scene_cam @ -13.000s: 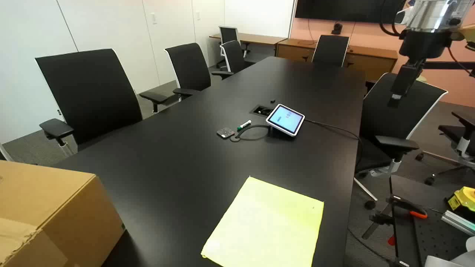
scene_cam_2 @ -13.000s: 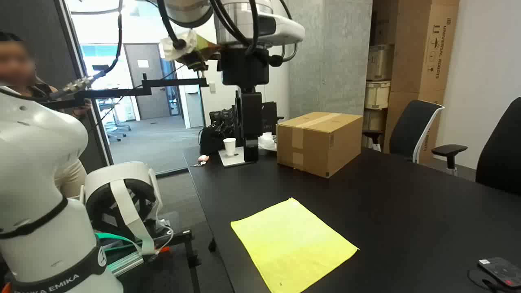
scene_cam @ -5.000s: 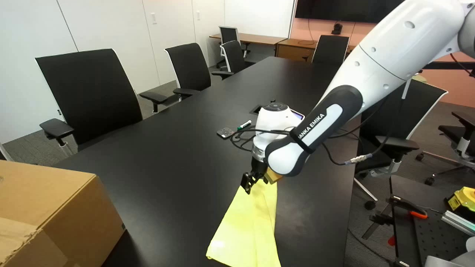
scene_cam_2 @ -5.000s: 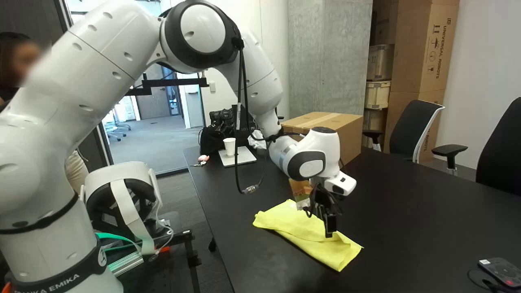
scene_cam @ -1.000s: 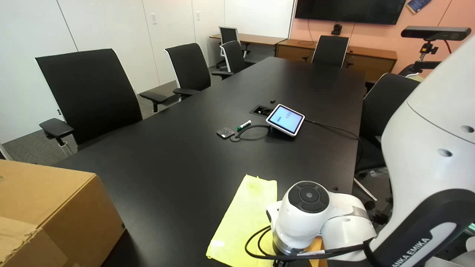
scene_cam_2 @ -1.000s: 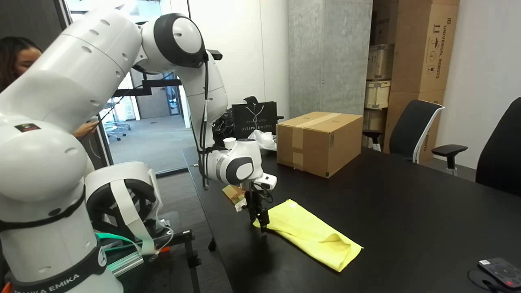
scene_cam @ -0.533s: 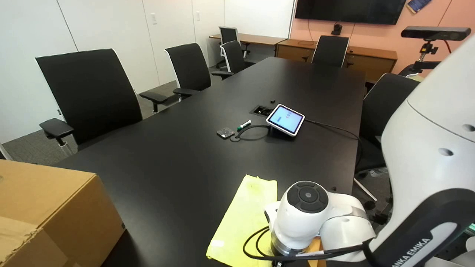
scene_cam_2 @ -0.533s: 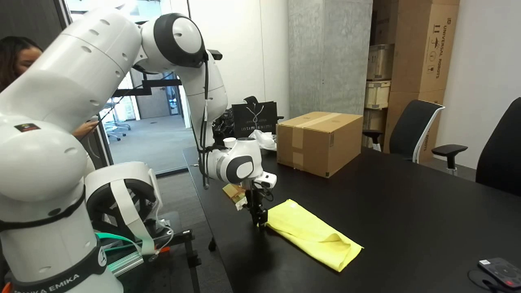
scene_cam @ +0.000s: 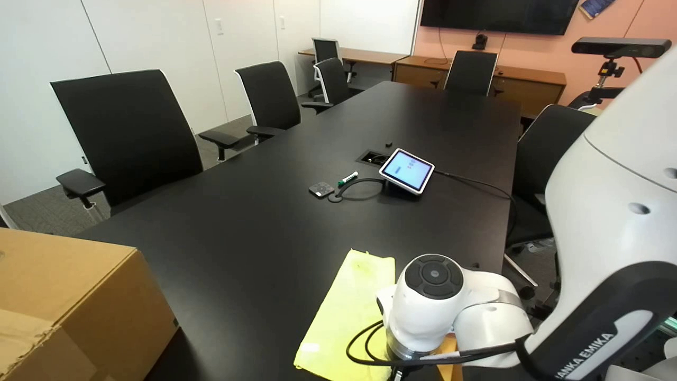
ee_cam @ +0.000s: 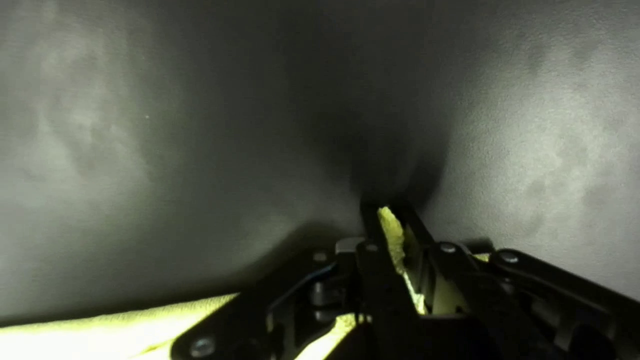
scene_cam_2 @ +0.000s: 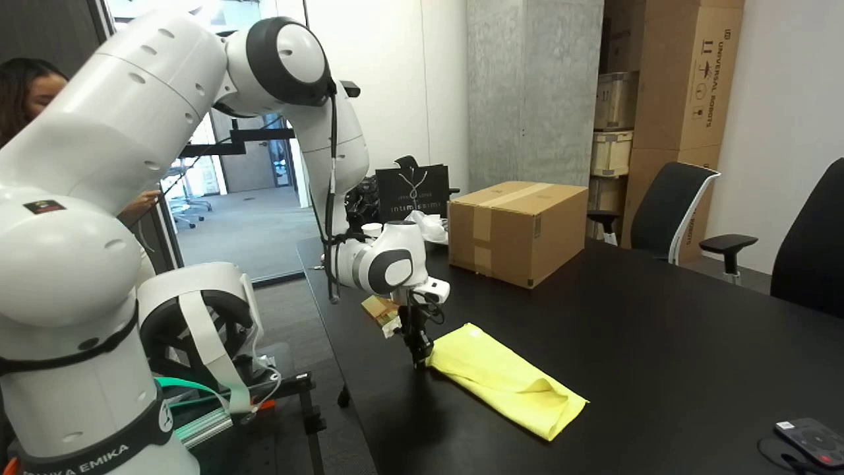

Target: Fold the towel on the table.

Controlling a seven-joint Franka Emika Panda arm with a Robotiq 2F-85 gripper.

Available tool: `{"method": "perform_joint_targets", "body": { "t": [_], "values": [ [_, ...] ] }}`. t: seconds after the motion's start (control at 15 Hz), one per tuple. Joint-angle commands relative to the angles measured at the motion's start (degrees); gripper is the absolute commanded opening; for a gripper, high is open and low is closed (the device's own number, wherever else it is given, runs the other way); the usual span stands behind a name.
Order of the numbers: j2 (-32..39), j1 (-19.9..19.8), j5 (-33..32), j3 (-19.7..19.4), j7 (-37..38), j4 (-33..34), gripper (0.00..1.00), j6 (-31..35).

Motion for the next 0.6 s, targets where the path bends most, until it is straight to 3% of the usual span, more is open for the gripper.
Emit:
{"method": "perform_joint_targets", "body": {
  "t": [0.0,0.53],
  "values": [
    [-1.85,1.33,-1.77,-1.77,1.72,-0.42,0.19,-2.92],
    [-4.48,8.57,-5.81,-10.1,6.94,1.5,0.19,-3.15]
  ]
}}
